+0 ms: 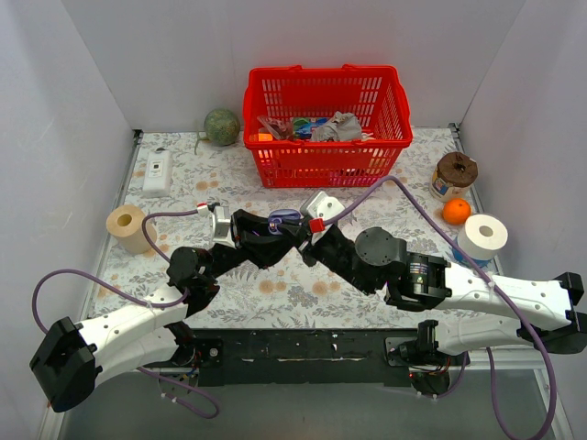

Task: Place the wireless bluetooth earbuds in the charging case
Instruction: Adjust the earbud with the charging case.

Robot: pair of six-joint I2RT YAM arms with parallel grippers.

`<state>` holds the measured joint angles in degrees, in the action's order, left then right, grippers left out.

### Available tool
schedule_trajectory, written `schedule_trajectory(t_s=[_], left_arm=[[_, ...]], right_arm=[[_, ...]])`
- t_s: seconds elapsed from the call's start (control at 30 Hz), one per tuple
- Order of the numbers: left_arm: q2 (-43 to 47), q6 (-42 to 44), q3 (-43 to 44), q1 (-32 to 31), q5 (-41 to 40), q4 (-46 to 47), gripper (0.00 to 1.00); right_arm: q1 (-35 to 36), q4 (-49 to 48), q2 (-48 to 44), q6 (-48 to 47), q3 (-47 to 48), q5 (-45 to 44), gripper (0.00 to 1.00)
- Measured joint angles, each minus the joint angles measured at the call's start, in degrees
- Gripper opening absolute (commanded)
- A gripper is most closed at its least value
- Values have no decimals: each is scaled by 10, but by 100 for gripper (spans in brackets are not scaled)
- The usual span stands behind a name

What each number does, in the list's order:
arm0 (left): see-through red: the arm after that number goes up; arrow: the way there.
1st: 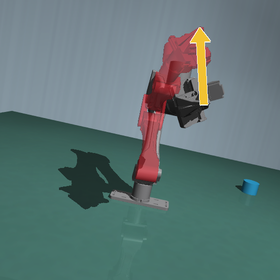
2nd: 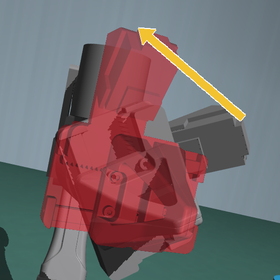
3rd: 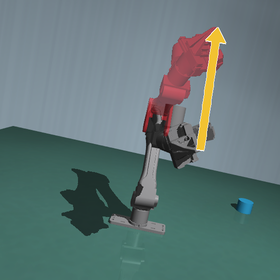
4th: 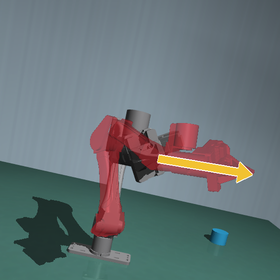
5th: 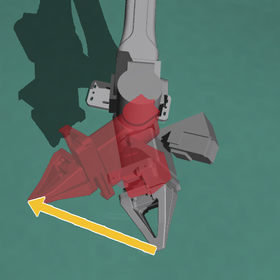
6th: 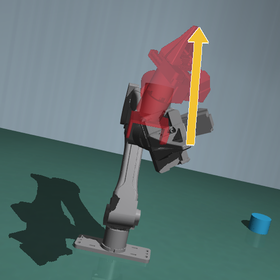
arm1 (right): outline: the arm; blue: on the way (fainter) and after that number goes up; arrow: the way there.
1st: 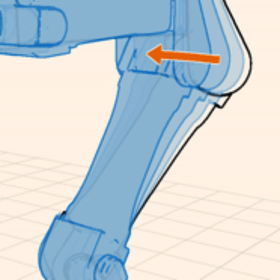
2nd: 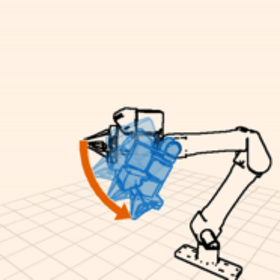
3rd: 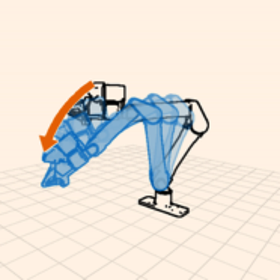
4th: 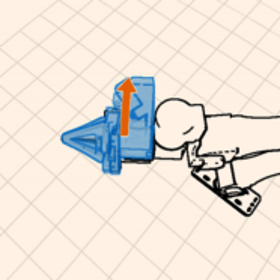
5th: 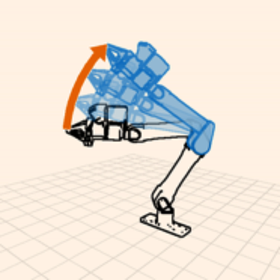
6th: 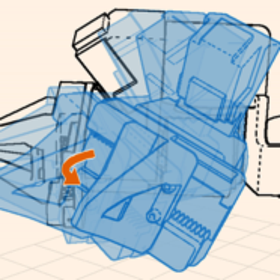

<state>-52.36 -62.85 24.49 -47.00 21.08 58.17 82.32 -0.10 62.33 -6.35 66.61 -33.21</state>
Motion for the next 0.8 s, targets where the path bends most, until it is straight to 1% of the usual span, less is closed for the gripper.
schedule_trajectory(t_s=[0.03,0.1,0.13,0.3,0.5,0.7,0.8], left_arm=[[0,0,0,0,0,0,0],[0,0,0,0,2,0,0],[0,0,0,0,2,0,0],[0,0,0,0,3,0,0],[1,0,0,0,4,2,0],[1,0,0,0,3,5,0],[3,0,0,0,3,5,0]], right_arm=[[0,0,0,0,0,2,9],[0,0,0,-1,0,3,15],[0,0,0,-1,0,4,21],[2,2,0,-2,0,3,34],[2,4,-4,-2,0,-3,44],[2,7,-9,2,0,-7,51],[2,12,-16,2,0,-7,52]])
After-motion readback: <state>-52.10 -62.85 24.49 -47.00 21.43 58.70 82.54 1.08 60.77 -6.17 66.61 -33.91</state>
